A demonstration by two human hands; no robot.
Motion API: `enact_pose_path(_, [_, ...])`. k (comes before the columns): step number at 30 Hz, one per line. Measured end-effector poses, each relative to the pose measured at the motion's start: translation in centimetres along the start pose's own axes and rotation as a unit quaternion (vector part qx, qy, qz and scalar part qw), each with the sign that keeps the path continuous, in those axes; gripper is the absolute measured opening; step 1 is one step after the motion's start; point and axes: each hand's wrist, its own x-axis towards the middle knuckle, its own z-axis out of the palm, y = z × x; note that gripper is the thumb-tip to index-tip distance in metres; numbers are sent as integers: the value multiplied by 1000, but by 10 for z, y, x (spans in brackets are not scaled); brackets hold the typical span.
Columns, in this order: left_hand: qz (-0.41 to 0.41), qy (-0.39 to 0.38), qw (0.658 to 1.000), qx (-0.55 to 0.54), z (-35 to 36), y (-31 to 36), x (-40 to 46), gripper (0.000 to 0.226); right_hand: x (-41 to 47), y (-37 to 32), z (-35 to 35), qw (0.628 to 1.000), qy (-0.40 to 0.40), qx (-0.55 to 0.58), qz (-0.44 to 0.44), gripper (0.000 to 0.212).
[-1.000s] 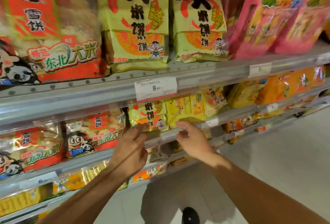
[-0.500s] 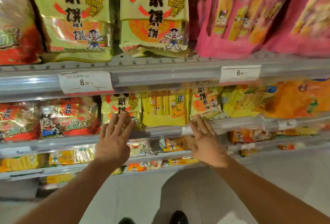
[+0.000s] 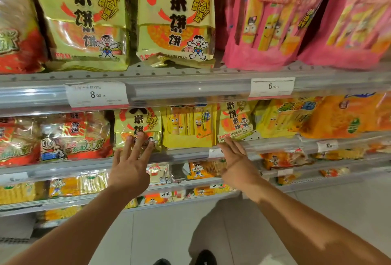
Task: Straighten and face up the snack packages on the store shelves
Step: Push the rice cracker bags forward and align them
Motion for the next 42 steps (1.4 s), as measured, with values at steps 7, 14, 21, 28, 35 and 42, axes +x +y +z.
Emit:
enact_pose_path(7, [-12, -7, 1000, 25, -2, 6, -1, 92, 8, 4, -16, 999, 31, -10, -4, 66])
enact_pose_path(14, [-101, 6, 995, -18, -5, 50, -3, 83, 10, 50, -27, 994, -16, -87, -68, 73])
enact_pose_path(21, [-99, 196, 931, -293, -30, 118, 13, 78, 29, 63, -52, 985, 112, 75, -106, 60])
enact_pose_path(28, [-222, 137, 875, -409, -38, 136, 52, 74, 72, 61, -70, 957, -1, 269, 110, 102])
enact_pose_path(35, [-257, 154, 893, -336, -49, 127, 57, 81, 87, 68, -68, 942, -3, 296, 157, 101])
enact_pose_path(42, [-168, 157, 791, -567, -51, 118, 39, 66, 98, 62, -75, 910, -30, 378, 167, 109])
